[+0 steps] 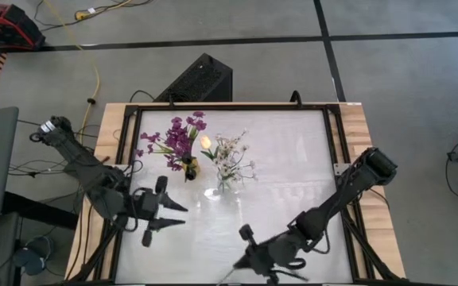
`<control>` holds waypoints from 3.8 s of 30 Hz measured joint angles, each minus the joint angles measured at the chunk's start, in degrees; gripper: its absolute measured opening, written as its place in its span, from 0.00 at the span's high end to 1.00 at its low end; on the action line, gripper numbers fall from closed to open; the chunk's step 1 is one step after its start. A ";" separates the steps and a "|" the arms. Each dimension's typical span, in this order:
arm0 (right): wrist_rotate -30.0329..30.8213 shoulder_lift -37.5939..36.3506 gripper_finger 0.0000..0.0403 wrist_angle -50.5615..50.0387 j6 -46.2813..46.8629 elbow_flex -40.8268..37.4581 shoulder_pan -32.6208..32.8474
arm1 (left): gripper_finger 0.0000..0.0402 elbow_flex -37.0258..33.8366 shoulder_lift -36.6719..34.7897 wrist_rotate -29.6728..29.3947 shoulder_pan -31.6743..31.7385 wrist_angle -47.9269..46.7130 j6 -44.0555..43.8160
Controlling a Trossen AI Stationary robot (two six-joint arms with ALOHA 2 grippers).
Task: Sort flowers into vase by color
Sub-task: Put the white tulip into the transparent vase
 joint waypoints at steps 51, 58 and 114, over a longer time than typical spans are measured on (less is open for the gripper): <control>5.58 8.79 0.63 52.54 7.40 -6.84 -9.31 | 1.00 1.57 12.99 2.12 0.97 36.28 26.68; 5.43 0.43 0.36 23.33 7.51 -6.87 -5.37 | 1.00 1.70 7.77 -2.12 -2.71 23.36 20.97; 2.06 1.88 0.32 50.38 9.05 -37.31 -32.21 | 1.00 -14.92 11.53 -8.83 16.13 54.58 35.60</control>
